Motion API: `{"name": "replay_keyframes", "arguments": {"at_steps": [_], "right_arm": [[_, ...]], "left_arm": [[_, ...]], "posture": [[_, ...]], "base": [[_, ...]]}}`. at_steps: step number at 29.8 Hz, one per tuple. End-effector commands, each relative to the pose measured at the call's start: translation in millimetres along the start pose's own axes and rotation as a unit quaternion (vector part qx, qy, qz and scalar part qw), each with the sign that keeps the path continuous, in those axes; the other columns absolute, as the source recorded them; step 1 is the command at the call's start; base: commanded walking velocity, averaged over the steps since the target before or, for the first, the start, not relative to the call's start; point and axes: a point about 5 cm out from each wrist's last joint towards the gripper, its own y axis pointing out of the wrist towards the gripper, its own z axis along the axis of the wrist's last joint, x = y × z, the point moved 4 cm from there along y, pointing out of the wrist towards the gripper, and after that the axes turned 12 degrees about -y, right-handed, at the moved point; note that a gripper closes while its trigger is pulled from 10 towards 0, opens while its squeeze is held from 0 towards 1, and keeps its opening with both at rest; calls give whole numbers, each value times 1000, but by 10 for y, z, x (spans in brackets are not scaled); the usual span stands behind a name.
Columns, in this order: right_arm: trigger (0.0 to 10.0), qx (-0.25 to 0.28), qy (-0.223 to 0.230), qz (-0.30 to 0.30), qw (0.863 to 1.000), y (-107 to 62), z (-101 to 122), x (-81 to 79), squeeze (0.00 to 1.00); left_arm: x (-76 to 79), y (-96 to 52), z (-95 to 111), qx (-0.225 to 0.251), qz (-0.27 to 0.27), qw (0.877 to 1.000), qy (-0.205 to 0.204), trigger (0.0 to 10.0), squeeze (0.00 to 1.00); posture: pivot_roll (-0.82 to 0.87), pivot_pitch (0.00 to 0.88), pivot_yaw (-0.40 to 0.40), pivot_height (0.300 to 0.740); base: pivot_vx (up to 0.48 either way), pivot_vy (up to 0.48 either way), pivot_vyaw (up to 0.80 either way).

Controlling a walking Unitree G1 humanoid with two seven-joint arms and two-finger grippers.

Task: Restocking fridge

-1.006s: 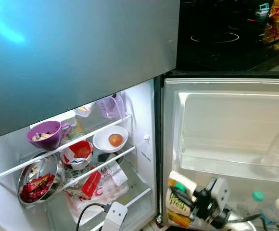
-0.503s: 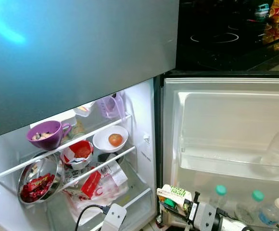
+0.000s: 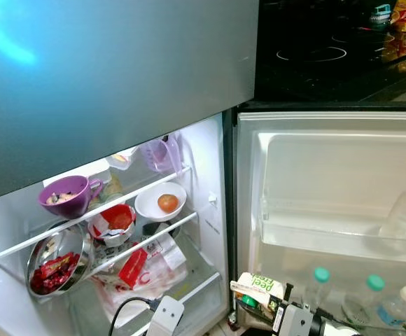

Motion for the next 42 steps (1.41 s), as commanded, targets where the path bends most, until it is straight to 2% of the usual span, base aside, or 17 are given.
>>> {"name": "replay_keyframes", "arguments": {"at_steps": [1,4,6,7,10,12,13,14,16,18,20,22,26,30,35,42], "right_arm": [[10000,2,-10,-1,1000,28,9,-1,0],[10000,-15,-10,-14,1000,35,-48,51,0],[10000,-33,-9,-29,999,46,-105,109,0],[10000,-33,-9,-29,999,46,-105,109,0],[10000,-49,-6,-47,998,59,-156,183,0],[10000,-55,-9,-53,997,68,-173,202,0],[10000,-60,-10,-55,997,72,-185,216,0],[10000,-60,-10,-55,997,72,-185,216,0],[10000,-74,-20,-66,995,69,-221,276,0],[10000,-79,-31,-77,993,71,-231,342,0],[10000,-77,-38,-89,992,79,-216,414,0],[10000,-76,-41,-93,992,81,-210,436,0],[10000,-66,-64,-107,990,88,-168,534,0],[10000,-56,-75,-112,989,88,-133,591,0],[10000,-38,-113,-126,985,81,-59,703,0],[10000,-21,-136,-134,981,95,14,791,0]], "left_arm": [[-79,-51,-68,-12,7,1000,9,10000,0],[-105,-63,15,12,10,1000,3,10000,0],[-90,-80,209,63,0,998,-5,10000,0],[-90,-80,209,63,0,998,-5,10000,0],[7,-111,438,119,-38,992,-16,10000,0],[62,-130,516,137,-59,989,-17,10000,0],[168,-145,572,145,-95,985,-17,10000,0],[168,-145,572,145,-95,985,-17,10000,0],[446,-190,742,164,-181,970,-12,10000,0],[617,-234,879,175,-233,957,-8,10000,0],[720,-274,974,179,-267,947,-4,10000,0],[751,-289,998,180,-277,944,-4,10000,0],[944,-417,1095,180,-340,923,15,10000,0],[1005,-471,1121,179,-359,916,22,10000,0],[1040,-532,1133,170,-373,912,19,10000,0],[1041,-563,1122,164,-374,913,16,10000,0]], "posture": [[3,156,92,610],[10,162,96,610],[30,180,101,610],[30,180,101,610],[43,190,101,610],[45,192,100,610],[51,198,98,610],[51,198,98,610],[59,206,96,610],[63,211,95,610],[63,214,95,610],[63,214,95,610],[65,221,103,610],[63,223,104,610],[65,226,105,610],[65,226,105,610]], "base": [[0,0,0],[0,0,0],[0,0,0],[0,0,0],[0,0,0],[0,0,0],[0,0,0],[0,0,0],[0,0,0],[0,0,0],[0,0,0],[0,0,0],[0,0,0],[0,0,0],[0,0,0],[0,0,0]]}}
